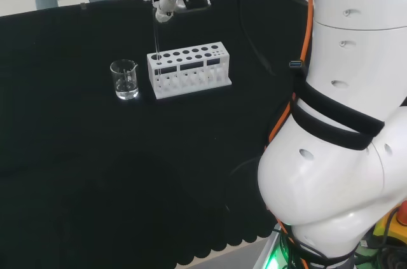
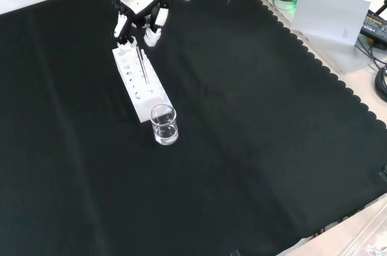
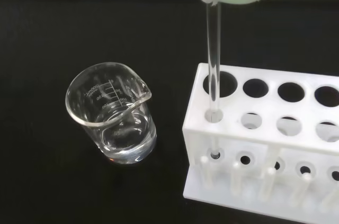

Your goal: Put the glass rod back on the white test tube rack.

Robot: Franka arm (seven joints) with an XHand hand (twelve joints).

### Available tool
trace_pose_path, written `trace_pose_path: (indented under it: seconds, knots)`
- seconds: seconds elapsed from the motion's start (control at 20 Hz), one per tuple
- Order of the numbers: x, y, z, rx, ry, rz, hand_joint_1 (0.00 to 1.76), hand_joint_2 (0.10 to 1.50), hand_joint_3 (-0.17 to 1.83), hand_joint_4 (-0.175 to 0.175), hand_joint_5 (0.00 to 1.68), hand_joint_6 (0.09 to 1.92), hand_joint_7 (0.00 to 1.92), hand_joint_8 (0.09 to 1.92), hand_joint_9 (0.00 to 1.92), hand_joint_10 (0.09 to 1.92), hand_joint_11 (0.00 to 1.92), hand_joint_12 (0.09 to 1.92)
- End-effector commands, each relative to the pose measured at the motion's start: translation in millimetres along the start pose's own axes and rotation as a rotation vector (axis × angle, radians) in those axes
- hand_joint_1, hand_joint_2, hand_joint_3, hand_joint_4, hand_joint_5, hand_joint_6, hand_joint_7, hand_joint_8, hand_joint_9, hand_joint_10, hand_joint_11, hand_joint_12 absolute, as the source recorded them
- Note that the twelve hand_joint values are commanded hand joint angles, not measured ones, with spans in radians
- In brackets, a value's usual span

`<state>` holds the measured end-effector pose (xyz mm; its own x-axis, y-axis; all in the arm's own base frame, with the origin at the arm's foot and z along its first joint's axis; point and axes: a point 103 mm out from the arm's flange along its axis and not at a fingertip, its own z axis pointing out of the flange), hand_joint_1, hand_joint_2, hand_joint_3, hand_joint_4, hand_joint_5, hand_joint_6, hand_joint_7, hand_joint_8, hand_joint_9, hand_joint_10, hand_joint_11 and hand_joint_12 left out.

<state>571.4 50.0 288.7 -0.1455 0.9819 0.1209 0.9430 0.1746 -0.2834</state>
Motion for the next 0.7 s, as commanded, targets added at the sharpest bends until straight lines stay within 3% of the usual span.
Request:
trace_pose_path:
  seconds: [0.05,0.7]
  knots:
    - [-10.9,-14.2,-11.0,-0.008,0.017,0.011,1.45,0.87,-0.17,-0.175,0.45,0.82,0.83,0.76,1.72,0.76,1.88,0.94]
    - [-26.5,-45.7,-36.5,-0.058,0.04,0.025,1.45,0.87,-0.17,-0.175,0.51,0.83,0.83,0.75,1.73,0.76,1.88,0.95]
